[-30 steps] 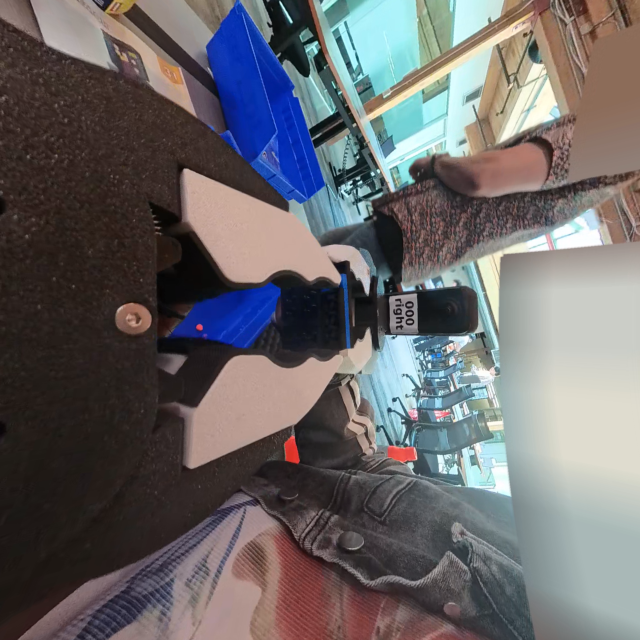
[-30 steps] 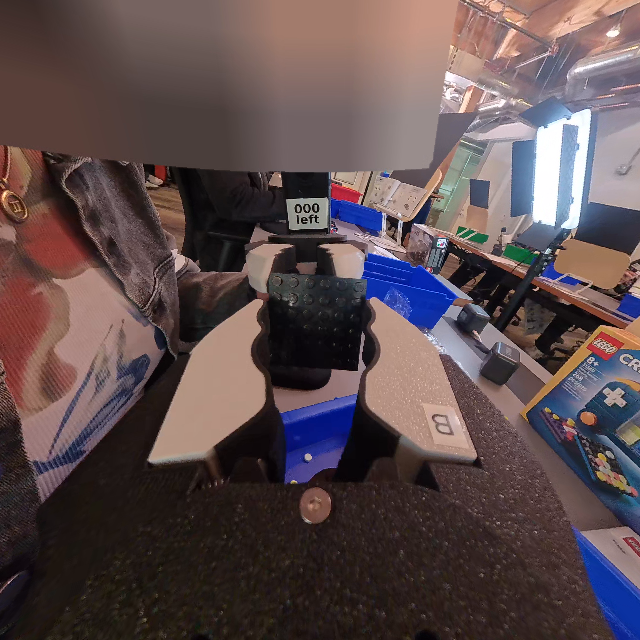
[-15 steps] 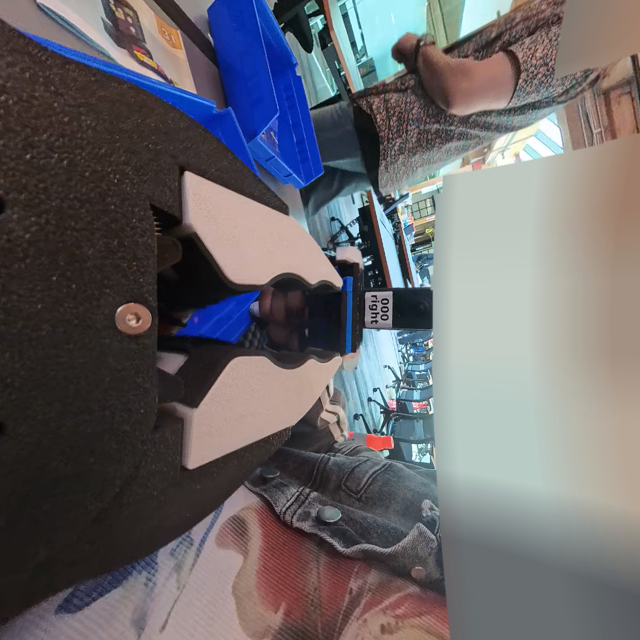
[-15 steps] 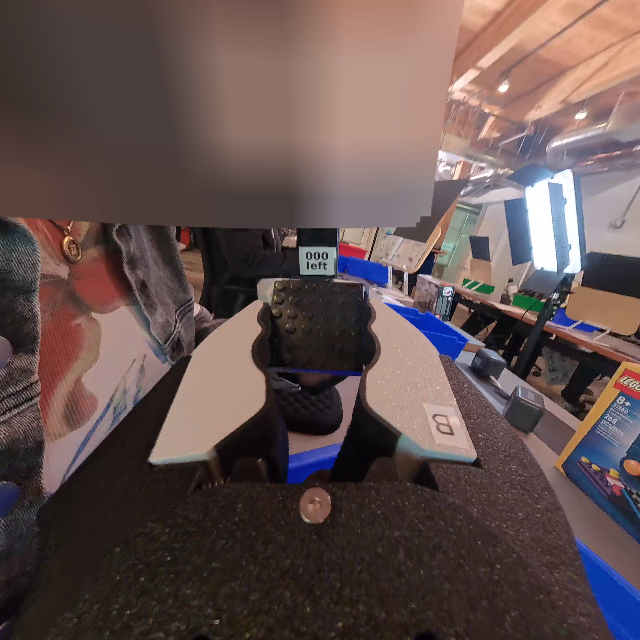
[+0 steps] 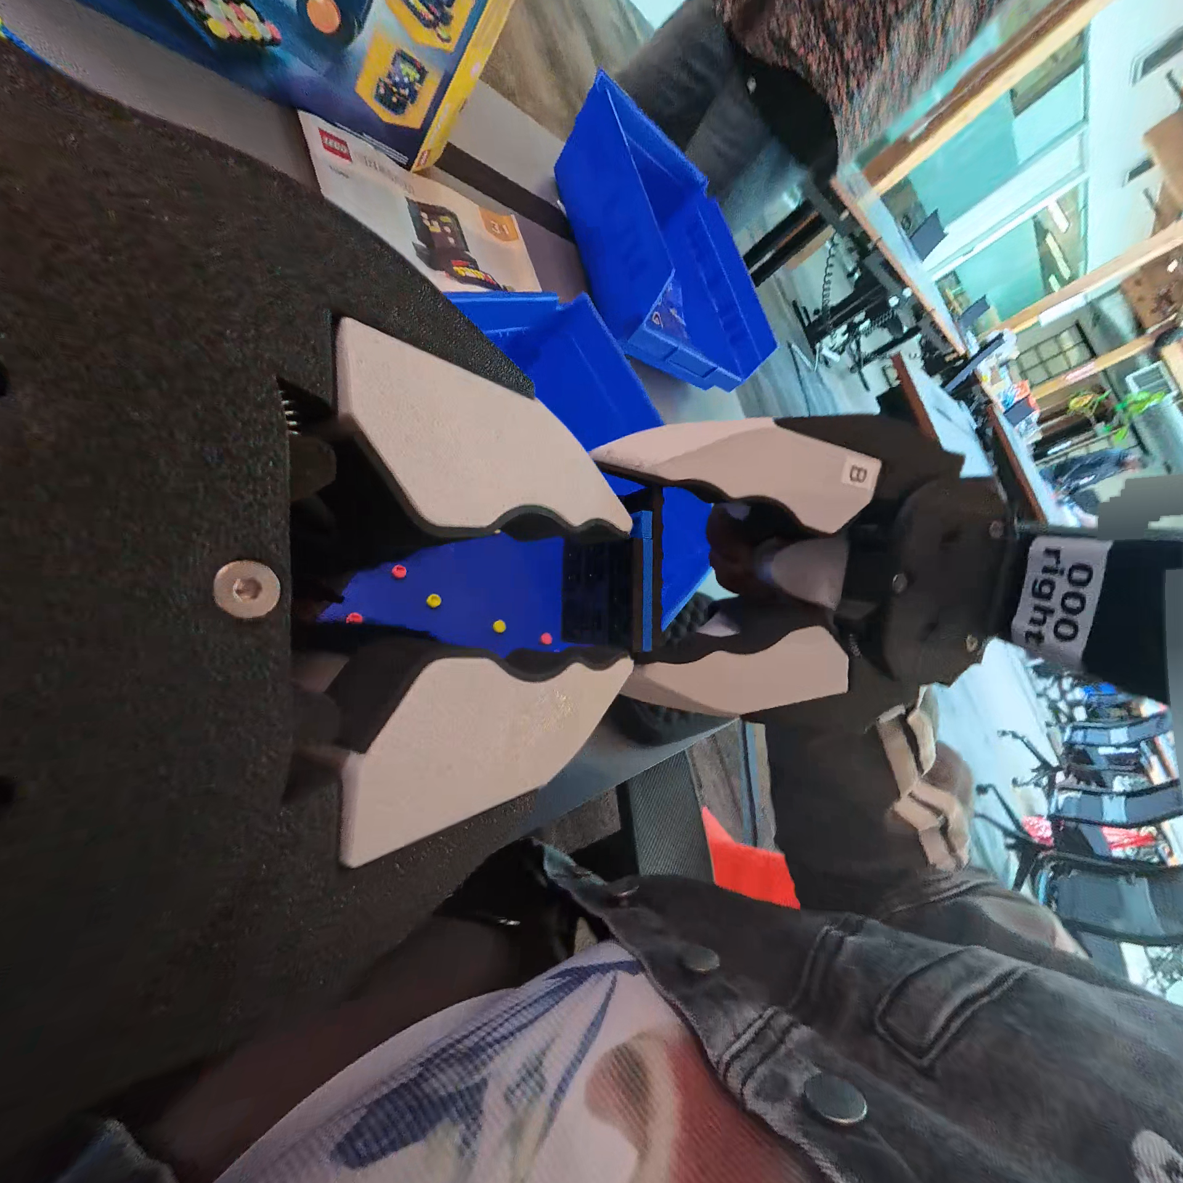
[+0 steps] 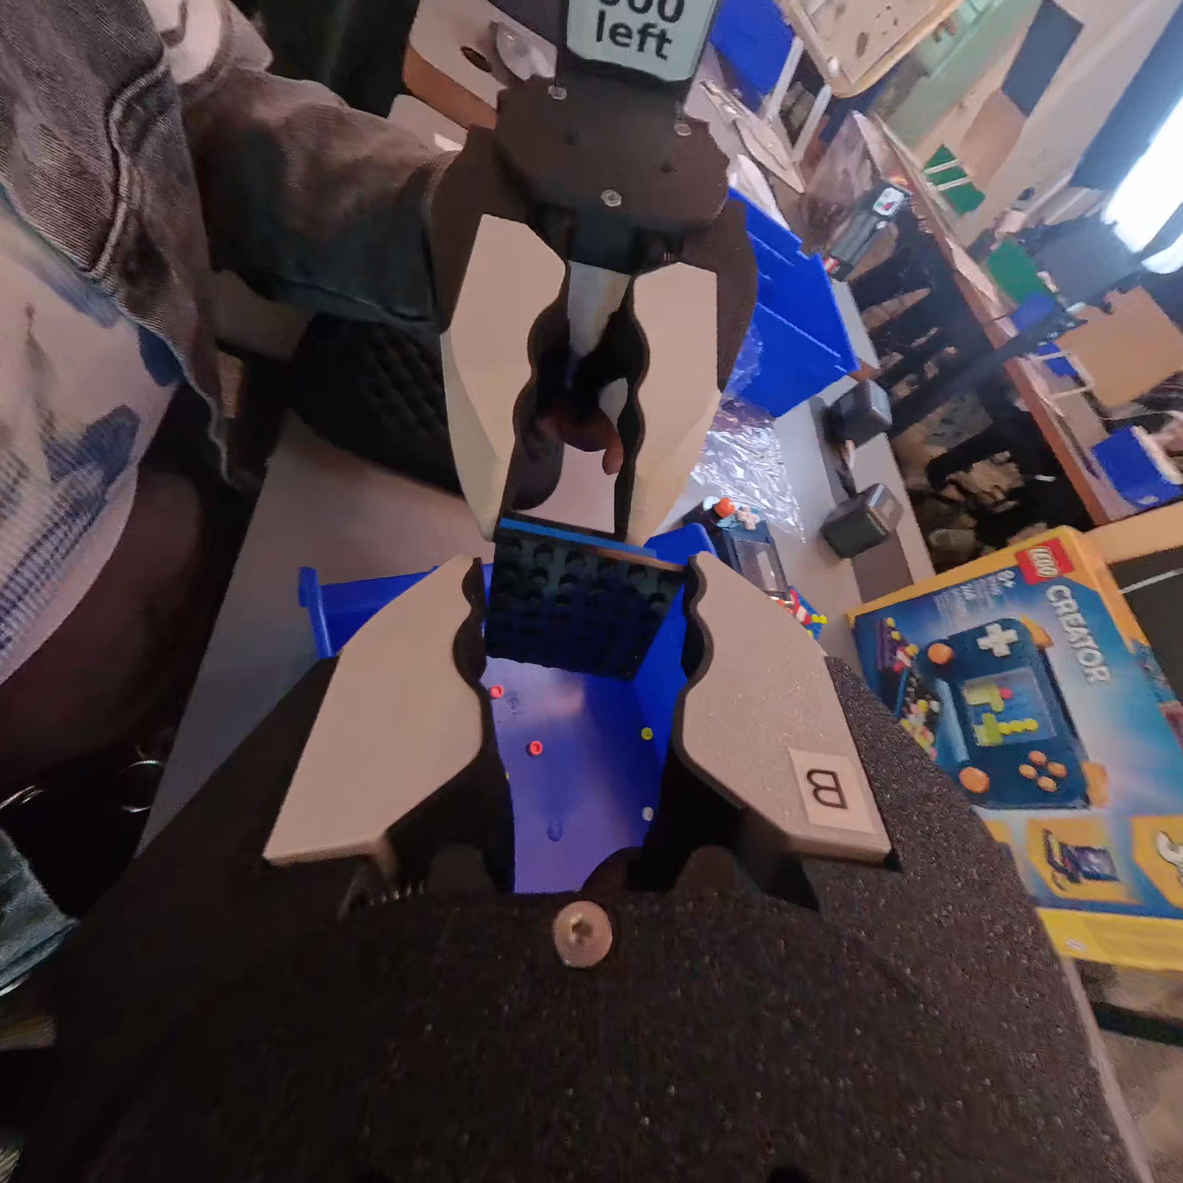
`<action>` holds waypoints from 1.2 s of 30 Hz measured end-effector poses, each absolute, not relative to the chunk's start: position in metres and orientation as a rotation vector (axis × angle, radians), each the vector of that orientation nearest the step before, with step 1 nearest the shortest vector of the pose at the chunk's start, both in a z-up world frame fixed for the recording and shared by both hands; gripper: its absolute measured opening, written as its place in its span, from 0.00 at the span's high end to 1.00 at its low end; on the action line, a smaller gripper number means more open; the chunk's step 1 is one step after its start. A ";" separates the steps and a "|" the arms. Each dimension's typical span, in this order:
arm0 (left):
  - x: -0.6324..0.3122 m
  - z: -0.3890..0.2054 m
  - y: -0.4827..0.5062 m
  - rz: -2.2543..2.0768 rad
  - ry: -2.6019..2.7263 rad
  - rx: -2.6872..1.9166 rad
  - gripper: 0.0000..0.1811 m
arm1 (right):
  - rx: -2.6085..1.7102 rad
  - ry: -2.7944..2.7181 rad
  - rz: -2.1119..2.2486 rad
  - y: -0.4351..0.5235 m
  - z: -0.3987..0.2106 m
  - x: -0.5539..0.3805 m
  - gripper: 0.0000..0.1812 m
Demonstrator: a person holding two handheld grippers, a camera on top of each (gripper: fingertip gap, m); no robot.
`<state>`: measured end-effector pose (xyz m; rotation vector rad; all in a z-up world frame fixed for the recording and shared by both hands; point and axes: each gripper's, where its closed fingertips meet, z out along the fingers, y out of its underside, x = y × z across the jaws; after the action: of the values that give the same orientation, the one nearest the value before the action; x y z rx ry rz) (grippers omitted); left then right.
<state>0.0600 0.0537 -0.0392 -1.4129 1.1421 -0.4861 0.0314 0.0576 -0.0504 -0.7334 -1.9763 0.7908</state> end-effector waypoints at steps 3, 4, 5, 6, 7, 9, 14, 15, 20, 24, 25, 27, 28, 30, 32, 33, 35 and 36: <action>0.065 -0.048 0.055 -0.465 1.208 -1.449 0.84 | -0.705 -2.038 0.829 0.051 -0.058 0.027 0.66; 0.064 -0.052 0.057 -0.444 1.220 -1.472 0.84 | -0.702 -2.058 0.804 0.052 -0.063 0.026 0.67; 0.064 -0.054 0.057 -0.448 1.214 -1.472 0.84 | -0.689 -2.065 0.780 0.054 -0.066 0.026 0.68; 0.064 -0.053 0.055 -0.482 1.193 -1.459 0.84 | -0.675 -2.054 0.799 0.053 -0.065 0.026 0.68; 0.065 -0.052 0.048 -0.548 1.199 -1.433 0.96 | -0.668 -1.997 0.840 0.053 -0.060 0.025 0.69; 0.052 -0.030 0.052 -0.619 1.012 -1.359 1.00 | -0.655 -1.892 0.925 0.060 -0.051 0.029 0.69; 0.042 -0.045 0.049 -0.664 1.041 -1.413 0.97 | -0.670 -1.879 0.913 0.068 -0.070 0.025 0.69; 0.045 -0.046 0.050 -0.616 1.066 -1.380 0.96 | -0.676 -1.872 0.942 0.069 -0.068 0.024 0.69; 0.057 -0.052 0.061 -0.343 1.198 -1.311 0.82 | -0.612 -1.891 1.051 0.056 -0.060 0.026 0.69; 0.063 -0.045 0.062 -0.457 1.160 -1.299 0.87 | -0.580 -1.883 1.052 0.054 -0.056 0.027 0.69; 0.063 -0.044 0.062 -0.478 1.152 -1.302 0.87 | -0.577 -1.887 1.033 0.054 -0.057 0.027 0.69; 0.063 -0.045 0.062 -0.499 1.142 -1.307 0.86 | -0.578 -1.903 1.015 0.055 -0.057 0.027 0.69; 0.063 -0.046 0.062 -0.502 1.149 -1.315 0.85 | -0.578 -1.915 1.000 0.056 -0.059 0.027 0.69; 0.063 -0.050 0.061 -0.492 1.178 -1.323 0.82 | -0.582 -1.940 0.967 0.057 -0.061 0.026 0.69; 0.063 -0.051 0.062 -0.485 1.188 -1.323 0.83 | -0.588 -1.958 0.957 0.057 -0.063 0.026 0.69; 0.063 -0.051 0.062 -0.491 1.187 -1.323 0.83 | -0.591 -1.962 0.961 0.057 -0.063 0.026 0.69; 0.063 -0.050 0.060 -0.515 1.192 -1.315 0.83 | -0.606 -1.970 0.996 0.056 -0.062 0.026 0.69; 0.063 -0.050 0.060 -0.521 1.190 -1.317 0.83 | -0.617 -1.973 1.009 0.056 -0.062 0.026 0.69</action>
<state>0.0629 0.0603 -0.0500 -1.3174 1.1903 -0.5210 0.0257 0.0560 -0.0616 -0.6171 -1.9728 1.0094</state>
